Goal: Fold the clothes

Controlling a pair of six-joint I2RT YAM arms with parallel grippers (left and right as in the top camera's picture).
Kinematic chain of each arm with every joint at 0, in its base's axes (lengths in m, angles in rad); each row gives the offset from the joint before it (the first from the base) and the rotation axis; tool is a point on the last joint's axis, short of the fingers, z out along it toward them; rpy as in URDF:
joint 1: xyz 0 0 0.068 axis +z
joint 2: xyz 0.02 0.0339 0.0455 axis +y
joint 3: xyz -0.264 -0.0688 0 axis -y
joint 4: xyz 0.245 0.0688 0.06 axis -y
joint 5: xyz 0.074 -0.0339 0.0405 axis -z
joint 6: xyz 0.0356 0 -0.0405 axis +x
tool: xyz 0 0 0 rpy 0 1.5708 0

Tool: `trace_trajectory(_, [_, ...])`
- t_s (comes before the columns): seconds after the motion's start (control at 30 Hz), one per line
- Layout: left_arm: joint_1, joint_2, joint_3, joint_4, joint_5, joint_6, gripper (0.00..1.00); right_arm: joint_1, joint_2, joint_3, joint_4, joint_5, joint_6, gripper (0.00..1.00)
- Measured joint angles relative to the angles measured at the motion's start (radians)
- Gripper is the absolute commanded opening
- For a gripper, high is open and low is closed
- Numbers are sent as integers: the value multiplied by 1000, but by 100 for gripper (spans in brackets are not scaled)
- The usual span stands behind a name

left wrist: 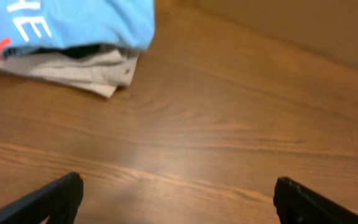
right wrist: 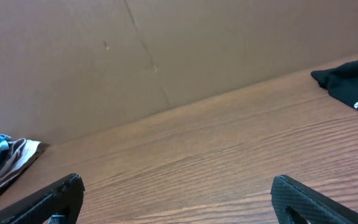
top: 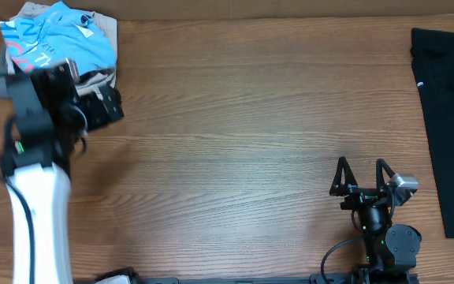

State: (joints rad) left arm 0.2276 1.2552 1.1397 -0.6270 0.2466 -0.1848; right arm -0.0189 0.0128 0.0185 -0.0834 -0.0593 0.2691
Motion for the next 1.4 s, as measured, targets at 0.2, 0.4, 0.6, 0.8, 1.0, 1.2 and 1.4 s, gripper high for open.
trace_trajectory(0.2, [-11, -257, -348, 299, 11, 0, 100, 0, 0, 0, 0, 0, 0, 100])
trace_trajectory(0.4, [-11, -520, -655, 560, 21, -4, 100, 0, 0, 0, 0, 0, 0, 100])
trace_trajectory(0.6, [-11, -764, -877, 753, 28, -22, 100, 0, 0, 0, 0, 0, 0, 100])
trace_trajectory(0.8, [-11, -966, -1047, 808, 13, -40, 100, 0, 0, 0, 0, 0, 0, 100])
trace_trajectory(1.0, [-12, -1089, -1127, 767, -53, -103, 100, 0, 0, 0, 0, 0, 0, 100])
trace_trajectory(1.2, [-56, -1223, -1131, 640, -124, -69, 100, 0, 0, 0, 0, 0, 0, 100])
trace_trajectory(1.4, [-90, -1241, -1131, 559, -154, 11, 100, 0, 0, 0, 0, 0, 0, 100])
